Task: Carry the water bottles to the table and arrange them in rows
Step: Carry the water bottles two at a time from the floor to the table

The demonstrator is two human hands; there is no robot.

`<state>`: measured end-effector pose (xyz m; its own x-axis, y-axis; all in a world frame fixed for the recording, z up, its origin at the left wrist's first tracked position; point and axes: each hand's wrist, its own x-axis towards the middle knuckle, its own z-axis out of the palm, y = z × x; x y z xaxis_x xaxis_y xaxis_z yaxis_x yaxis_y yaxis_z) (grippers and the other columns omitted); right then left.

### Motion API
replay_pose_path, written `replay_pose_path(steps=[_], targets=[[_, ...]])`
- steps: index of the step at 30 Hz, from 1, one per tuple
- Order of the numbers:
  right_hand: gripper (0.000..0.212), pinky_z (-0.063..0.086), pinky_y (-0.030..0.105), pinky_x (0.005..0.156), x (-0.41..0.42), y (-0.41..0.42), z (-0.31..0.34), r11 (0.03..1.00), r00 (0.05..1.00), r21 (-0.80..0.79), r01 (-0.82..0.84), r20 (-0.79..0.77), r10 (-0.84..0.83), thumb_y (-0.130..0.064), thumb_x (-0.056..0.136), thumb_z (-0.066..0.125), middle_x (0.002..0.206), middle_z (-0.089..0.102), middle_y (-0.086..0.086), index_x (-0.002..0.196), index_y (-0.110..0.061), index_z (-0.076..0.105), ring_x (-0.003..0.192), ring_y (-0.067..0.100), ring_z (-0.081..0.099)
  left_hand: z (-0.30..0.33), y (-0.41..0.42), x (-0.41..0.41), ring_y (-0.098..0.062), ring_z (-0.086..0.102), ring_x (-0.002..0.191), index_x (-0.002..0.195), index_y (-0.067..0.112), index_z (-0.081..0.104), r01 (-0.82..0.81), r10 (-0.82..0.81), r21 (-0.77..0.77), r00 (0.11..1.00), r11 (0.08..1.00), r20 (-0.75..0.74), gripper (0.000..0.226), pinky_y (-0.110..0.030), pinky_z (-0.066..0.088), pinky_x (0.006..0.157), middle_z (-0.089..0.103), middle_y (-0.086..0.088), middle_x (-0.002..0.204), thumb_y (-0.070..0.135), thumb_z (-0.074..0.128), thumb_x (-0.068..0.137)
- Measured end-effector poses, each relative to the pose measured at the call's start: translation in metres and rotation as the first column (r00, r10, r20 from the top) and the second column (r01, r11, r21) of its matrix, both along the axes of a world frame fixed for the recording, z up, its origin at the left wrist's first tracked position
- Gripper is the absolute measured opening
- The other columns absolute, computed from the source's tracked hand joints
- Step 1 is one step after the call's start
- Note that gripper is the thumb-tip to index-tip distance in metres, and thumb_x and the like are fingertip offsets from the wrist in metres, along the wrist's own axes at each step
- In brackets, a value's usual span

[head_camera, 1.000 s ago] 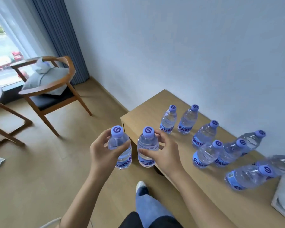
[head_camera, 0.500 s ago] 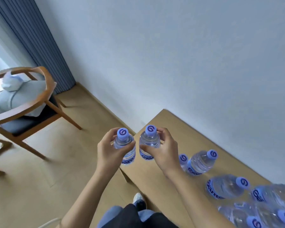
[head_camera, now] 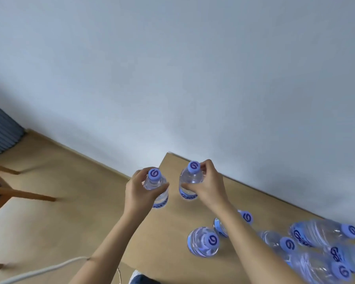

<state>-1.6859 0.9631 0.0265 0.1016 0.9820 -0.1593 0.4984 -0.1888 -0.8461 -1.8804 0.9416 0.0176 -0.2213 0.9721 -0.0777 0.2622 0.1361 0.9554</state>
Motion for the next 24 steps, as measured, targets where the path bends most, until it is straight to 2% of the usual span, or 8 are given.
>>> replay_pose_path(steps=[3, 5, 9, 15, 20, 22, 24], targets=[[0.051, 0.04, 0.007, 0.053, 0.013, 0.008, -0.011, 0.999, 0.998, -0.012, 0.045, 0.043, -0.044, -0.022, 0.063, 0.088, 0.076, 0.061, -0.017, 0.085, -0.028, 0.042, 0.07, -0.012, 0.056, -0.01, 0.02, 0.01, 0.0, 0.064, 0.083, 0.088, 0.035, 0.067, 0.059, -0.06, -0.026, 0.998, 0.998, -0.022, 0.034, -0.019, 0.047, 0.07, 0.069, 0.008, 0.092, 0.019, 0.087, 0.065], [0.052, 0.04, 0.007, 0.052, 0.019, 0.012, -0.018, 0.997, 0.996, -0.034, 0.07, 0.061, -0.068, -0.022, 0.063, 0.088, 0.076, 0.06, -0.015, 0.084, -0.028, 0.04, 0.066, -0.008, 0.057, -0.015, 0.03, 0.016, 0.001, 0.063, 0.082, 0.088, 0.034, 0.066, 0.098, -0.099, -0.033, 0.994, 0.995, -0.035, 0.034, -0.016, 0.046, 0.068, 0.068, 0.008, 0.092, 0.018, 0.086, 0.065], [0.057, 0.041, 0.008, 0.054, 0.026, 0.019, -0.031, 0.994, 0.992, -0.057, 0.092, 0.086, -0.087, -0.023, 0.062, 0.09, 0.078, 0.06, -0.014, 0.084, -0.029, 0.038, 0.067, -0.002, 0.056, -0.022, 0.042, 0.028, 0.007, 0.06, 0.085, 0.086, 0.044, 0.062, 0.153, -0.154, -0.015, 0.987, 0.988, -0.054, 0.043, -0.006, 0.045, 0.066, 0.066, 0.013, 0.093, 0.014, 0.086, 0.065], [0.06, 0.038, 0.006, 0.05, 0.026, 0.023, -0.047, 0.983, 0.983, -0.058, 0.177, 0.07, -0.173, -0.019, 0.061, 0.091, 0.077, 0.059, -0.014, 0.08, -0.029, 0.035, 0.066, -0.002, 0.054, -0.036, 0.05, 0.038, 0.011, 0.06, 0.088, 0.084, 0.045, 0.063, 0.19, -0.191, -0.021, 0.979, 0.981, -0.069, 0.045, -0.003, 0.044, 0.067, 0.065, 0.015, 0.097, 0.011, 0.085, 0.065], [0.061, 0.039, 0.006, 0.053, 0.027, 0.026, -0.053, 0.978, 0.981, -0.076, 0.195, 0.019, -0.194, -0.014, 0.061, 0.09, 0.081, 0.06, -0.011, 0.082, -0.028, 0.035, 0.067, -0.003, 0.057, -0.042, 0.052, 0.042, 0.012, 0.059, 0.09, 0.088, 0.057, 0.058, 0.229, -0.23, -0.027, 0.965, 0.973, -0.124, 0.046, -0.002, 0.043, 0.067, 0.058, 0.03, 0.101, 0.022, 0.082, 0.069], [0.06, 0.039, 0.005, 0.053, 0.026, 0.026, -0.055, 0.977, 0.979, -0.067, 0.203, -0.003, -0.203, -0.011, 0.063, 0.089, 0.082, 0.059, -0.009, 0.084, -0.029, 0.035, 0.068, -0.008, 0.058, -0.045, 0.051, 0.042, 0.013, 0.058, 0.091, 0.091, 0.058, 0.055, 0.244, -0.246, -0.031, 0.959, 0.969, -0.141, 0.043, -0.001, 0.043, 0.067, 0.055, 0.032, 0.104, 0.028, 0.079, 0.071], [0.061, 0.04, 0.005, 0.055, 0.024, 0.024, -0.058, 0.976, 0.977, -0.061, 0.21, -0.029, -0.213, -0.01, 0.064, 0.089, 0.089, 0.06, -0.008, 0.087, -0.03, 0.036, 0.073, -0.004, 0.059, -0.048, 0.049, 0.042, 0.015, 0.057, 0.091, 0.095, 0.058, 0.052, 0.253, -0.256, -0.042, 0.95, 0.967, -0.179, 0.04, 0.0, 0.042, 0.067, 0.052, 0.033, 0.107, 0.038, 0.076, 0.072]])
